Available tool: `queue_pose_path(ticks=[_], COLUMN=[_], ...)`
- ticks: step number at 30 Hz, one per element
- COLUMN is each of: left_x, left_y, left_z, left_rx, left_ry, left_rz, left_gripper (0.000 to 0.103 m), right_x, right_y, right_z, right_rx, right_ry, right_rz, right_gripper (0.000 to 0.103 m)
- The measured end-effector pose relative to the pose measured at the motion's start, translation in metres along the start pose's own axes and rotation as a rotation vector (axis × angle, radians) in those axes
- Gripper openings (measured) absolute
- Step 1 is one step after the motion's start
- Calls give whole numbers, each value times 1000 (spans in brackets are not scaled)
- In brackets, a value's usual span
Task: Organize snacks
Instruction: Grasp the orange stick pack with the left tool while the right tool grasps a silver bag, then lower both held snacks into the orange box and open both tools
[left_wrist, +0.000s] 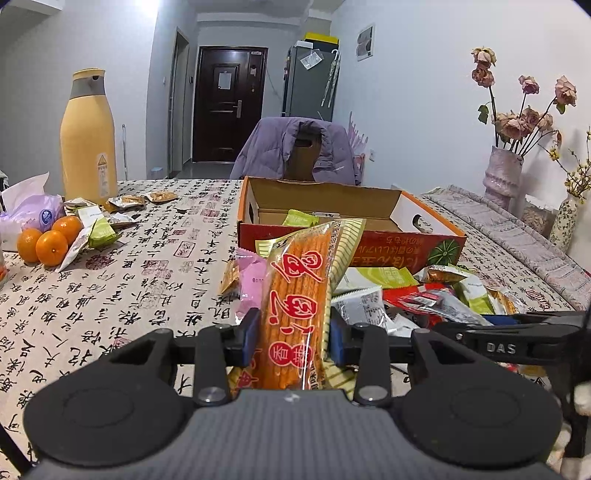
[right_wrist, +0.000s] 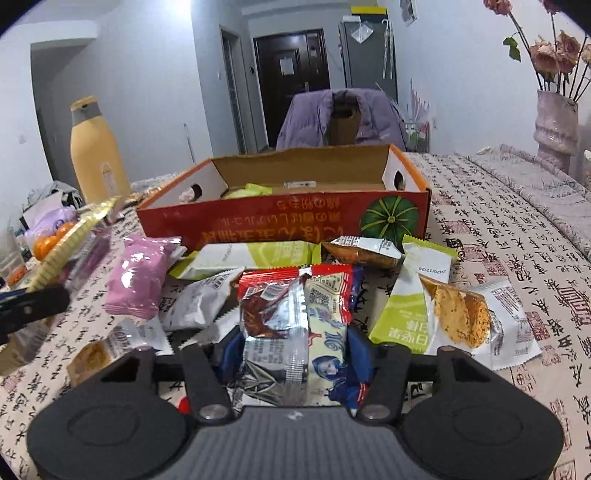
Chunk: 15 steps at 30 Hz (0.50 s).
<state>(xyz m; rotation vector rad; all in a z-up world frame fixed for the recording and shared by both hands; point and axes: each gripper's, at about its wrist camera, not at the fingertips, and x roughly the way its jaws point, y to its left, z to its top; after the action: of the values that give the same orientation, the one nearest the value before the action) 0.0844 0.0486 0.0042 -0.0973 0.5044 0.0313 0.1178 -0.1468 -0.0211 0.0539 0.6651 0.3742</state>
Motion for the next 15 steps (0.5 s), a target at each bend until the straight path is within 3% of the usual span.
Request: queue_pose_path(ticks=[7,15], left_x=[1,4], left_y=[-1,-7], left_z=[3,15], left_rx=[7,25], left_ry=[-6,-35], left_rz=[-4,-1], left_gripper=[38,38], right_x=[-23,-44], right_y=[-2,-2], right_z=[-3,17], right_rx=[-5,-19], right_ry=[-61,-168], right_rz=[30,36], right_gripper=[58,58])
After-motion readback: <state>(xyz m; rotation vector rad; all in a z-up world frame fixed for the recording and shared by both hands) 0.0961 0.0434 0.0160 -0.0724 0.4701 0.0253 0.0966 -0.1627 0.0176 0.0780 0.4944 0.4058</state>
